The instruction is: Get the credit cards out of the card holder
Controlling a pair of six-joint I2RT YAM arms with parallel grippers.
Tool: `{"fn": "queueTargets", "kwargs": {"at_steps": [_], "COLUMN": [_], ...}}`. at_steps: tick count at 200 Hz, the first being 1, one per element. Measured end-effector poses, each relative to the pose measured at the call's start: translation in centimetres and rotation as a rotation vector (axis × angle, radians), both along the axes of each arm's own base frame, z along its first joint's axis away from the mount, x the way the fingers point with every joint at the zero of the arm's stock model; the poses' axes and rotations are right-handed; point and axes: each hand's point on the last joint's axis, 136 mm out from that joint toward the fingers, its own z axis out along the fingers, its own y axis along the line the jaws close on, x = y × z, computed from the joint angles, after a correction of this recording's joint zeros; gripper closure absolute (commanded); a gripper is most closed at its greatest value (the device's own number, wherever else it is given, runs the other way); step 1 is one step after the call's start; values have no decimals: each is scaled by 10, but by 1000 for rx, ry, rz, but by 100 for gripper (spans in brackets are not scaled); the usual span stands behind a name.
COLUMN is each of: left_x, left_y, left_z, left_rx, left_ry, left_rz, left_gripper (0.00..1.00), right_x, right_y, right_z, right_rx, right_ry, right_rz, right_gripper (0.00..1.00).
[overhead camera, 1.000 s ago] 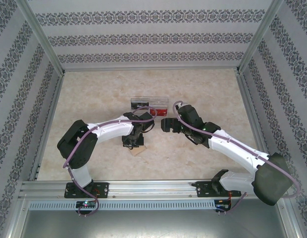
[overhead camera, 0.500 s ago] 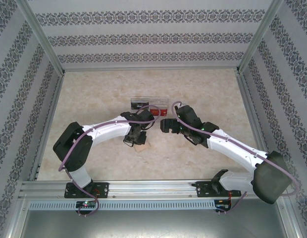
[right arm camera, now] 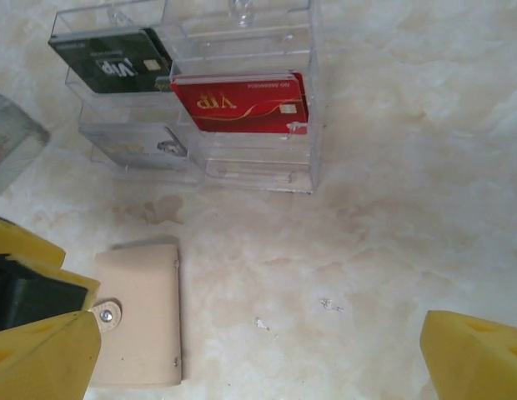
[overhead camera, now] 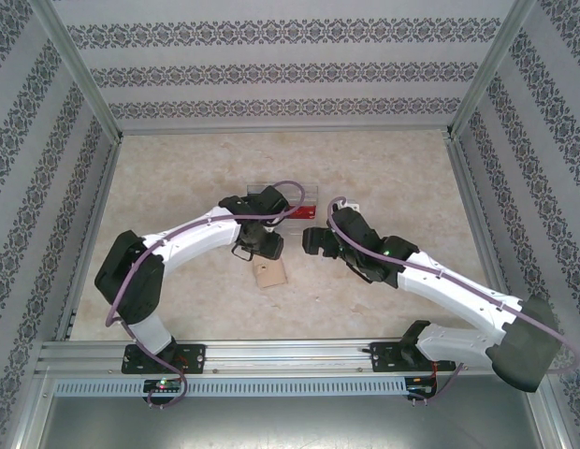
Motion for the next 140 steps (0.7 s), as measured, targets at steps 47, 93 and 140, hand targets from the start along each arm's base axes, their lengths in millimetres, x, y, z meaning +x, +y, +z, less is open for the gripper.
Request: {"fn": "queueTargets", "kwargs": {"at_steps": [47, 93, 140], "left_x": [-12, -18, -18], "left_y": [5, 1, -7], "left_z": [10, -2, -30], "left_rx": [-34, -15, 84], "left_ry": [50, 88, 133], "left_rz": [133, 278, 395], "left_gripper": [64, 68, 68], "right_x": [2, 0, -18], "right_y": [-2, -11, -20], "right_z": [3, -4, -15], "right_rx": [28, 103, 144], "right_ry": [21, 65, 100], "right_rz": [-20, 10, 72], "right_gripper": [2, 2, 2]}}
